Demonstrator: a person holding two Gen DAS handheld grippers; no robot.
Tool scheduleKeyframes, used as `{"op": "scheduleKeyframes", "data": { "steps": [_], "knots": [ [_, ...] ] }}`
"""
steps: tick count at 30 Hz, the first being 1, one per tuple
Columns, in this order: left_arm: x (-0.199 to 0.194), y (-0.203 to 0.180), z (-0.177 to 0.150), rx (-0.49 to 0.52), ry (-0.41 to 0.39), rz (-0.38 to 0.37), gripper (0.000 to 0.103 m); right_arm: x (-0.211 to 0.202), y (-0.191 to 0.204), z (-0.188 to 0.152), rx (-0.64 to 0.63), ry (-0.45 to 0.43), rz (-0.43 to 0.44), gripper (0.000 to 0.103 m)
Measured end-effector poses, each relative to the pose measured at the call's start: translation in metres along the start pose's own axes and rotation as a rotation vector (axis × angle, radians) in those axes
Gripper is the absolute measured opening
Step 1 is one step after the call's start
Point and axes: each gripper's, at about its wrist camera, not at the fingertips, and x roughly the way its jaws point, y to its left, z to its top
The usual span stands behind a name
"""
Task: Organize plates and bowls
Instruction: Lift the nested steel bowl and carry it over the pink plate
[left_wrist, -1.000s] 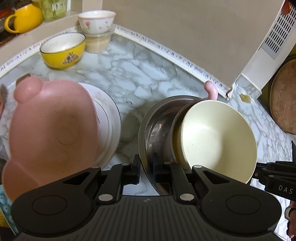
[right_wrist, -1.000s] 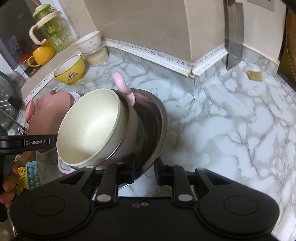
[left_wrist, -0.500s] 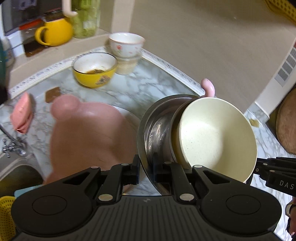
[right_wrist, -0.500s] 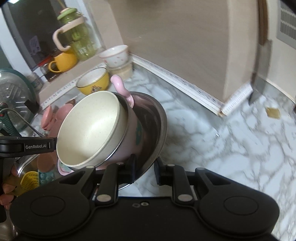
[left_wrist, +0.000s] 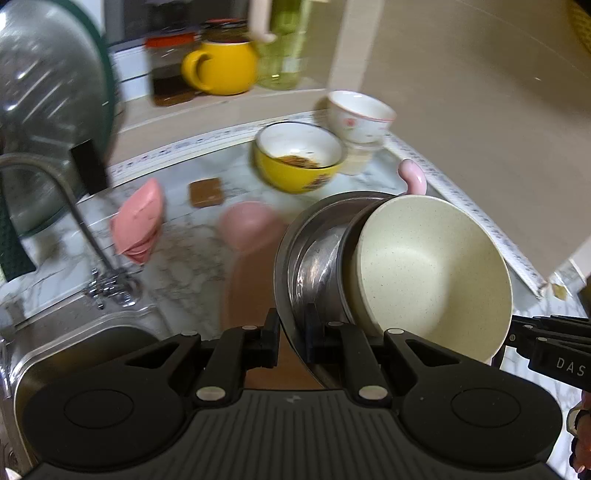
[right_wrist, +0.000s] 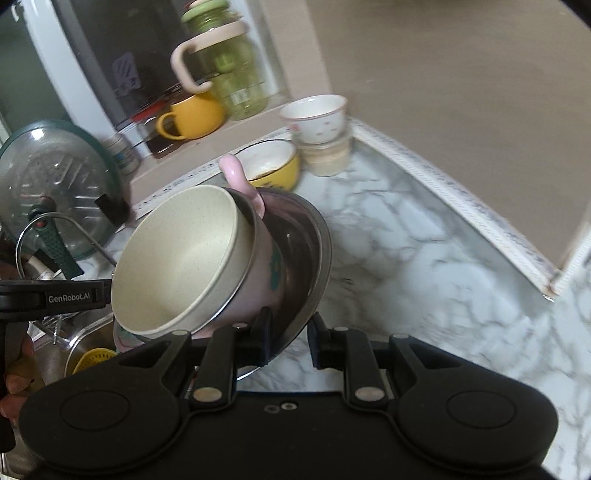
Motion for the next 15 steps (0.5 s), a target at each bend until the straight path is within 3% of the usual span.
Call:
{"op": "scheduleKeyframes", "data": {
  "steps": [15],
  "knots": [
    [0.025,0.036,-0.008,-0.057,0.027,0.080,0.012,0.058,0.026,0.004,-0.069,0.051,0.061,0.020]
  ]
}}
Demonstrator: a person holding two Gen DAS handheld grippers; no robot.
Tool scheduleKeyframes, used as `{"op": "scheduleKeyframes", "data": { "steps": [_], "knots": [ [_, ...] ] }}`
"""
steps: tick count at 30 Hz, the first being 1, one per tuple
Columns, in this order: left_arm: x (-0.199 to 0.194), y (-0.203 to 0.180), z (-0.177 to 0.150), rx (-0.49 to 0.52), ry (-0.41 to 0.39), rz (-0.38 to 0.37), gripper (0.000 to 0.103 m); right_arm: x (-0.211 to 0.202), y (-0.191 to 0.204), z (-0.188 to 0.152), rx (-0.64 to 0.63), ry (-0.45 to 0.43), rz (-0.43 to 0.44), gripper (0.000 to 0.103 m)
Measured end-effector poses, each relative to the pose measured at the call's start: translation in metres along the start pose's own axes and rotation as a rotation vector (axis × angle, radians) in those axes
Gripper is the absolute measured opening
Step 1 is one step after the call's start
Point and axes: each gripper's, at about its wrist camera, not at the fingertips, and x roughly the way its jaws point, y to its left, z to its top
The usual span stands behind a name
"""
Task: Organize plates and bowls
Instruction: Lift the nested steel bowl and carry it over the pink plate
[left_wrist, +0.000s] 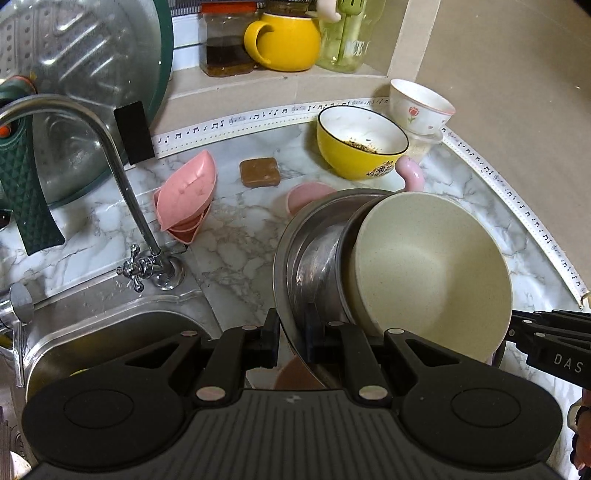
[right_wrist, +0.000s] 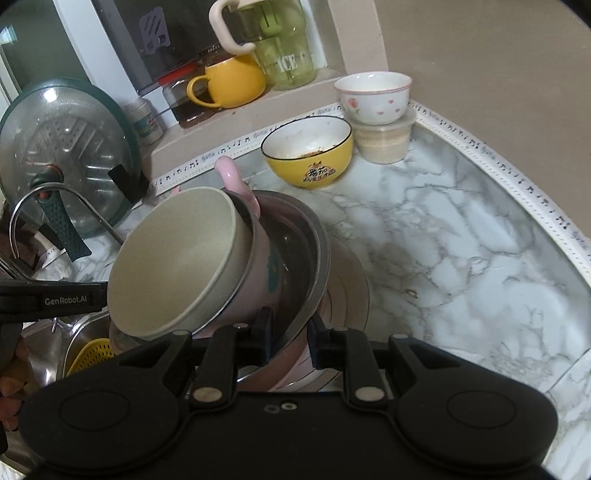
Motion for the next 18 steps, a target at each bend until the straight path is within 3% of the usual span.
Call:
{"op": "scheduleKeyframes", "data": {
  "steps": [18],
  "knots": [
    [0.011,-0.008,-0.008,0.024,-0.002,0.005,0.012,0.015,-0.004,-0.008,-0.014,0.044,-0.025,0.020]
  ]
}}
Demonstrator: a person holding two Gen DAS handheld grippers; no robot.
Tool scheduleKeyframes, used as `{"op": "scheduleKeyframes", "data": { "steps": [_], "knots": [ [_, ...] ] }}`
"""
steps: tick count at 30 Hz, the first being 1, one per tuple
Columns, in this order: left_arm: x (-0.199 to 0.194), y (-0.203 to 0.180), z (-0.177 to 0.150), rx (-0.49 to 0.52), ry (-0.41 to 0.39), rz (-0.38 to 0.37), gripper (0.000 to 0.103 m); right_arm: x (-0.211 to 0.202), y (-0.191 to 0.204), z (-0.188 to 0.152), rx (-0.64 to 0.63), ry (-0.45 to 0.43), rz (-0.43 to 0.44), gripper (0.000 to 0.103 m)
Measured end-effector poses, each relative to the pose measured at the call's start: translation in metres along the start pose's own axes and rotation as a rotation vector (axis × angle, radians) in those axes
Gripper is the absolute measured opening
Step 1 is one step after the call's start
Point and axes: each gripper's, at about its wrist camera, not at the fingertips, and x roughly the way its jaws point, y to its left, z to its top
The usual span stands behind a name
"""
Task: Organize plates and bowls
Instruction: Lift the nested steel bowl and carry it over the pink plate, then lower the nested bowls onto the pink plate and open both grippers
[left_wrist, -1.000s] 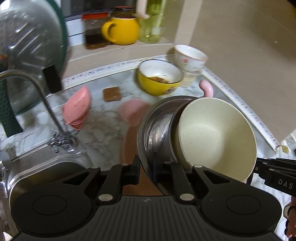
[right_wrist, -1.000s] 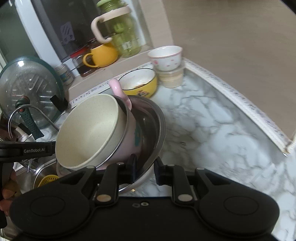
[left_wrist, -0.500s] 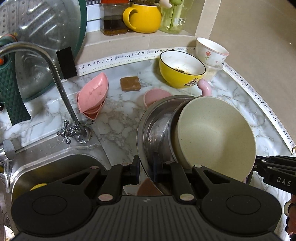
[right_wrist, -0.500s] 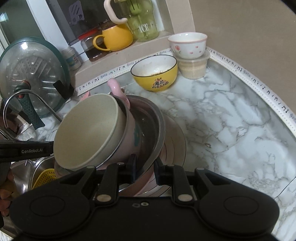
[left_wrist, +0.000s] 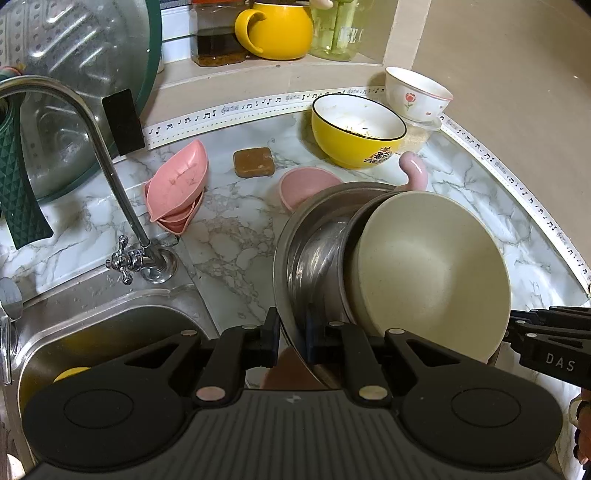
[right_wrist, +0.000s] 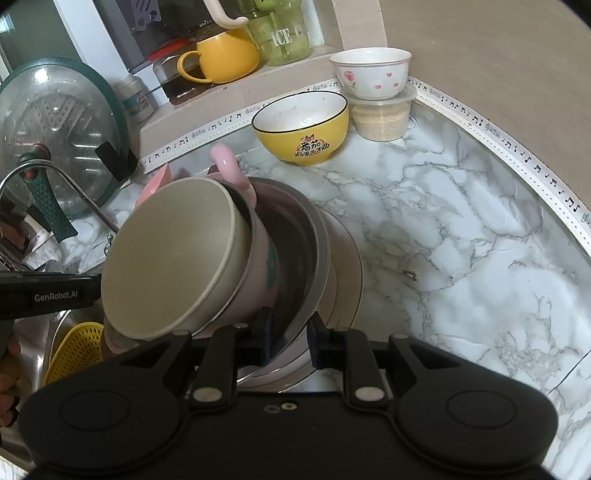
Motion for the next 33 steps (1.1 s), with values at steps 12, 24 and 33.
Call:
{"op": "scheduleKeyframes", "data": {
  "steps": [12,24,33],
  "knots": [
    [-0.003,0.004,0.001,-0.006,0.012,-0.021,0.013,-0.002,0.001,-0.001,-0.002,0.005,-0.050,0.027],
    [-0.016,0.007,-0.003,-0.001,-0.026,-0.029,0.014,-0.021,-0.005,-0.005,0.034,-0.026,-0.053,0.032],
    [-0.047,0.004,-0.008,0.033,-0.104,-0.026,0.015,-0.052,-0.002,-0.011,0.027,-0.105,-0.042,0.049]
  ]
}}
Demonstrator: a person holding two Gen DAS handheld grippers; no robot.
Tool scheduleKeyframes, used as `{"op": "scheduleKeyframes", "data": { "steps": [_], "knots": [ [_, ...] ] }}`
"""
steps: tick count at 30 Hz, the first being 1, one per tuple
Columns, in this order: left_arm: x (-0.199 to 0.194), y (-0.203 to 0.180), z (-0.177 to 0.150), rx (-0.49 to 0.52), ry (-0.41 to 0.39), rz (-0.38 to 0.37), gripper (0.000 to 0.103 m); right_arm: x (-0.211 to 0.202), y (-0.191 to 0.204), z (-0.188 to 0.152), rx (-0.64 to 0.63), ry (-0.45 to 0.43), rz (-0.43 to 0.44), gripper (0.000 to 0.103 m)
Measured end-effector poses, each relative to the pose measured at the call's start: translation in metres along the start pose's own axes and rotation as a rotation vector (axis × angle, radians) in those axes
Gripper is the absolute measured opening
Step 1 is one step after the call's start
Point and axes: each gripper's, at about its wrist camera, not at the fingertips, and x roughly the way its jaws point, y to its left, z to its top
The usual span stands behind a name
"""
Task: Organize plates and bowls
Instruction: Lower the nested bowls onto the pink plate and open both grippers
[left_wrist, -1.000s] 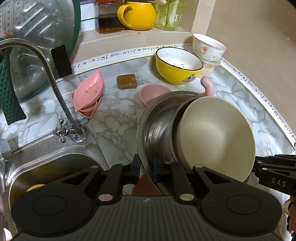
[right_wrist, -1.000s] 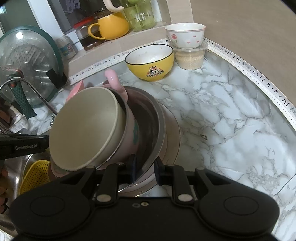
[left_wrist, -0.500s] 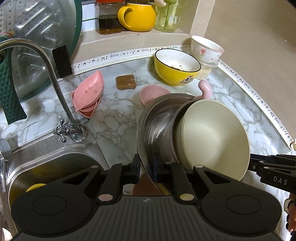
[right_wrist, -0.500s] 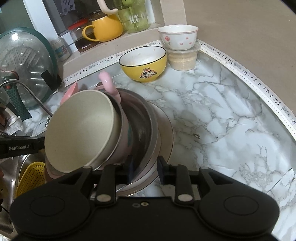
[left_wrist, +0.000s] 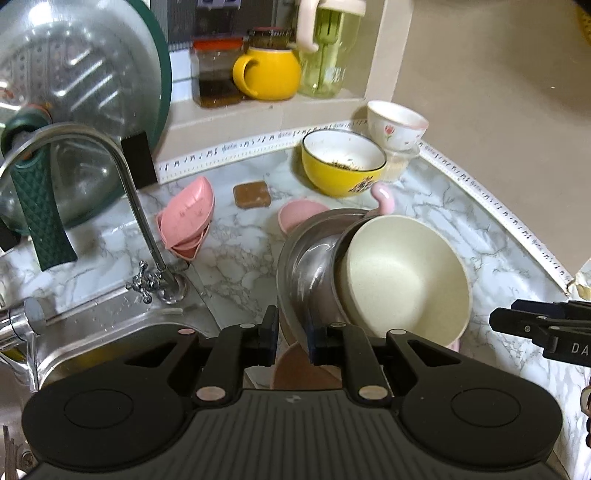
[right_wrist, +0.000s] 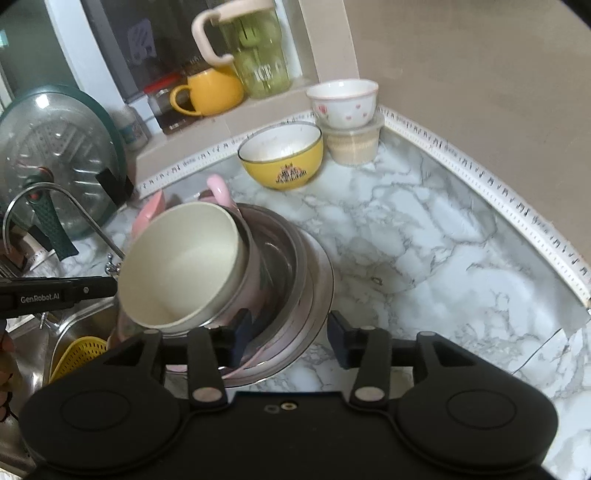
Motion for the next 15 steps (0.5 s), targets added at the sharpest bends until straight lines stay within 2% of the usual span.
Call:
{"op": "scheduleKeyframes", "data": {
  "steps": [3,5,7,9,15],
  "knots": [
    [-0.012,-0.003,-0.003,0.010,-0.028,-0.004,0.017,-0.011,0.000,0.000,0.007,-0.031,0.014,0.059],
    [-0.019,-0.007,-0.006,0.019,-0.050,-0.005,0.027,-0.019,0.001,-0.002,0.004,-0.054,0.020,0.063],
    [-0.027,-0.010,-0.009,0.022,-0.079,-0.010,0.048,-0.026,0.002,-0.003,-0.002,-0.071,0.025,0.066],
    [-0.035,-0.014,-0.012,0.029,-0.109,-0.011,0.057,-0.033,0.004,-0.005,-0.013,-0.088,0.027,0.069],
    [-0.053,-0.028,-0.017,0.042,-0.159,-0.021,0.059,-0.051,0.008,-0.010,-0.027,-0.145,0.031,0.084]
  ]
}}
